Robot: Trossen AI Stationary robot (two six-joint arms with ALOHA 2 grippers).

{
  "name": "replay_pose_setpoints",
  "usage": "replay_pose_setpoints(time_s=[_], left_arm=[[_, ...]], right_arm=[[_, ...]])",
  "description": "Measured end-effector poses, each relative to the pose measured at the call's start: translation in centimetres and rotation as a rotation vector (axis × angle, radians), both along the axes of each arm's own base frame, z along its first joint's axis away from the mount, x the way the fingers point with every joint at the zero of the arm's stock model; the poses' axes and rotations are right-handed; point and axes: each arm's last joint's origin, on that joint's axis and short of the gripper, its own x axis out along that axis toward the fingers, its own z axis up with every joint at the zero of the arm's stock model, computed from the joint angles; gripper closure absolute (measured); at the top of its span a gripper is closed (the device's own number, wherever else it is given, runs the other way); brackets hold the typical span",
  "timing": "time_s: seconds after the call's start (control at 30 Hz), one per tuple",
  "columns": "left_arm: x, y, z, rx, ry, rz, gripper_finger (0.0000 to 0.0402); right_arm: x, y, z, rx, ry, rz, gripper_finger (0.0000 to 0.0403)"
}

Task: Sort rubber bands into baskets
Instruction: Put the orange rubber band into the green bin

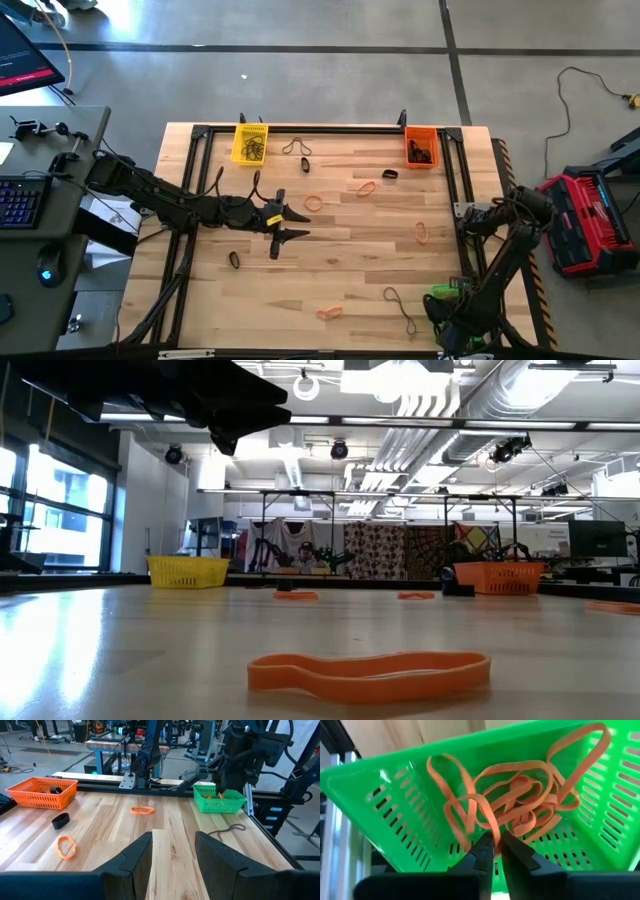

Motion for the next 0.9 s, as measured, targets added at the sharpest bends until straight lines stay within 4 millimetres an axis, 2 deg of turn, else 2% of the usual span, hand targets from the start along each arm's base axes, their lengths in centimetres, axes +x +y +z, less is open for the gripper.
replay_pose_setpoints(time_s=[0.33, 0.5, 0.7, 0.9], left_arm=[[0.0, 0.3, 0.0, -0.034, 0.006, 0.016, 0.0259], [0.1, 1.2, -0.5, -0.041, 0.054, 0.054, 0.0259], [0.2, 2.7, -1.1, -0.031, 0.107, 0.103, 0.026], [0.6, 3.4, -2.0, -0.094, 0.158, 0.007, 0.0292]], right_arm=[[0.6, -0.5, 0.0, -0.027, 0.023, -0.082, 0.029], [0.9, -0.6, 0.4, -0.024, 0.035, -0.09, 0.0268], [1.3, -0.3, 2.3, -0.038, 0.044, -0.095, 0.0267], [2.1, -0.4, 5.6, -0.098, 0.009, -0.122, 0.027]])
